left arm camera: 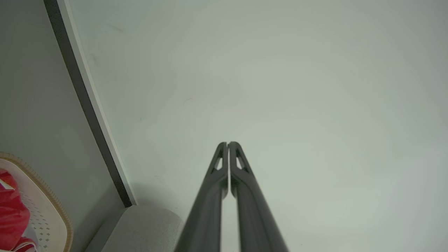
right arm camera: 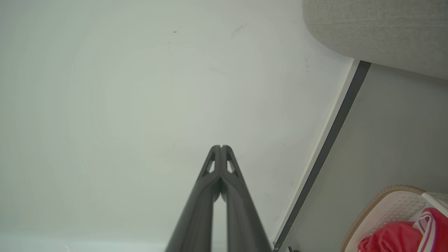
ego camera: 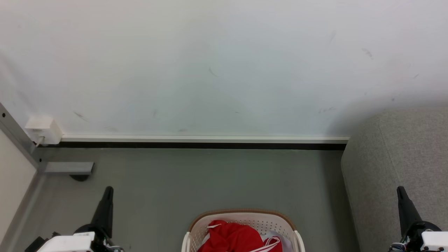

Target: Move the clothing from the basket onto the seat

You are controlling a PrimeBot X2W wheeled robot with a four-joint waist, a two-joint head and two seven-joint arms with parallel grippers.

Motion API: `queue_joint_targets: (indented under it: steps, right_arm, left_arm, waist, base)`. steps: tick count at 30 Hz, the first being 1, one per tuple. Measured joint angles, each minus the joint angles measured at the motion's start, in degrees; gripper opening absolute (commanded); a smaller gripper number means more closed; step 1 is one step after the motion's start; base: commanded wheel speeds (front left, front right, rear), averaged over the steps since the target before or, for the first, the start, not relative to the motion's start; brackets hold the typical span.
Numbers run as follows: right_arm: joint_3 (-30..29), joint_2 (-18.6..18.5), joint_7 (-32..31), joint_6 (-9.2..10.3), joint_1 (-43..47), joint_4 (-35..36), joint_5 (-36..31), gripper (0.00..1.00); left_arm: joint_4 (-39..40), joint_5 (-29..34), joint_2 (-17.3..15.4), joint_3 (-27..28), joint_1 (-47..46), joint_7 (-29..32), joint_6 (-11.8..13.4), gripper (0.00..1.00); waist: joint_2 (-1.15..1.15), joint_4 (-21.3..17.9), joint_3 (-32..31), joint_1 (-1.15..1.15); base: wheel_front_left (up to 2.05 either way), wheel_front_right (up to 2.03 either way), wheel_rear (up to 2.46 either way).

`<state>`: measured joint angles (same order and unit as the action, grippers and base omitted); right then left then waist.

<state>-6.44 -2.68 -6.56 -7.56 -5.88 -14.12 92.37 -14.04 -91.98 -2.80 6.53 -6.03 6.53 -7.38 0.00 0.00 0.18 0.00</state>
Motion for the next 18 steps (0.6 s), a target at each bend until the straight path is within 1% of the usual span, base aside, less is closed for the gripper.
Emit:
queue_joint_targets:
  steps: [18]
  right_arm:
    - [0.0,0.0,0.0,0.00,0.0,0.0,0.0,0.00]
  left_arm:
    - [0.0,0.0,0.0,0.0,0.0,0.0,0.0,0.00]
  waist:
    - [0.00,0.0,0.0,0.00]
  base:
    - [0.00,0.00,0.00]
